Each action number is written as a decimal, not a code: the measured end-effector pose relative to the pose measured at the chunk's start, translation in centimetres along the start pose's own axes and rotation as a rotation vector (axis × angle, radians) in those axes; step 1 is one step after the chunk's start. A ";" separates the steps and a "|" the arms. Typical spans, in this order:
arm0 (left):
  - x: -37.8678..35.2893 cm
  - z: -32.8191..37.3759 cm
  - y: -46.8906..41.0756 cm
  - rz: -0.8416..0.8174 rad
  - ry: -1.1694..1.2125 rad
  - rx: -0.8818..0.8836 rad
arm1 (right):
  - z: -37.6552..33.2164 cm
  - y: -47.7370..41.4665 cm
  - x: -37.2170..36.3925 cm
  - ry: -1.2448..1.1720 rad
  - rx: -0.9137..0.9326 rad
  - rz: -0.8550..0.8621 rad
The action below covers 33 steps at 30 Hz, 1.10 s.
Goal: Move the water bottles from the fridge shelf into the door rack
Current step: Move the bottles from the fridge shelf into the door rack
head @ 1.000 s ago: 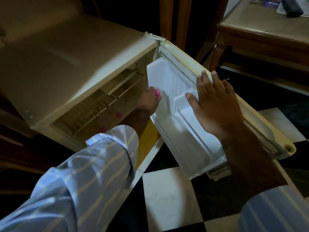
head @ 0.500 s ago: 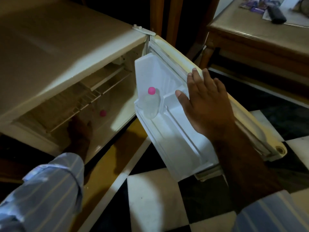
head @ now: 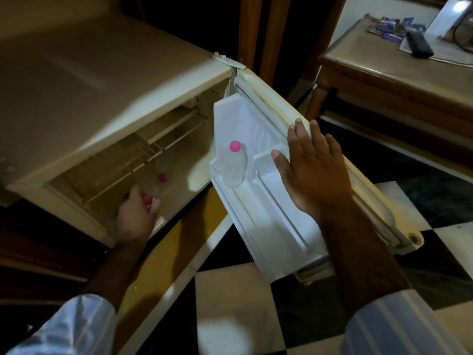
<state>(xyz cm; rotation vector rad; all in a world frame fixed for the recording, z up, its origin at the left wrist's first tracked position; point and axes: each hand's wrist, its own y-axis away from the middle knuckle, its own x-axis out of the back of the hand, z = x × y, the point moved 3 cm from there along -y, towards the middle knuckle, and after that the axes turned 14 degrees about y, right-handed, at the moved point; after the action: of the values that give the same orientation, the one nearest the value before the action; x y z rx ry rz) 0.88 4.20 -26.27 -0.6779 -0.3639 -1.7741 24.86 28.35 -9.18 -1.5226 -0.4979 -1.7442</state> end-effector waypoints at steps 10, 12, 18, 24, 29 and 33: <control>0.7 14.5 -0.1 -0.352 0.135 -0.311 | 0.0 -0.2 0.3 -0.003 -0.015 -0.011; -0.1 17.2 -0.3 -0.371 0.110 -0.389 | 0.0 -0.2 0.3 -0.001 -0.013 -0.019; -5.8 19.9 -0.9 -0.526 -0.015 -0.496 | 0.2 -0.2 0.2 0.003 -0.014 -0.022; -13.0 18.8 -0.8 -0.654 -0.164 -0.539 | 0.1 -0.3 0.1 0.010 -0.023 -0.013; -14.2 18.6 -1.2 -0.612 -0.153 -0.518 | 0.1 -0.2 0.0 0.002 -0.007 -0.010; -12.4 14.7 -1.5 -0.476 -0.103 -0.436 | 0.4 -0.2 -0.1 0.012 0.006 -0.003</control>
<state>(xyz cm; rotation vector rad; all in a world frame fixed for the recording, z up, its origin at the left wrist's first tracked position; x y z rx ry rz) 5.60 22.47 -22.16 -1.0583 -0.2165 -2.3100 24.94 28.78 -9.17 -1.5070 -0.4991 -1.7516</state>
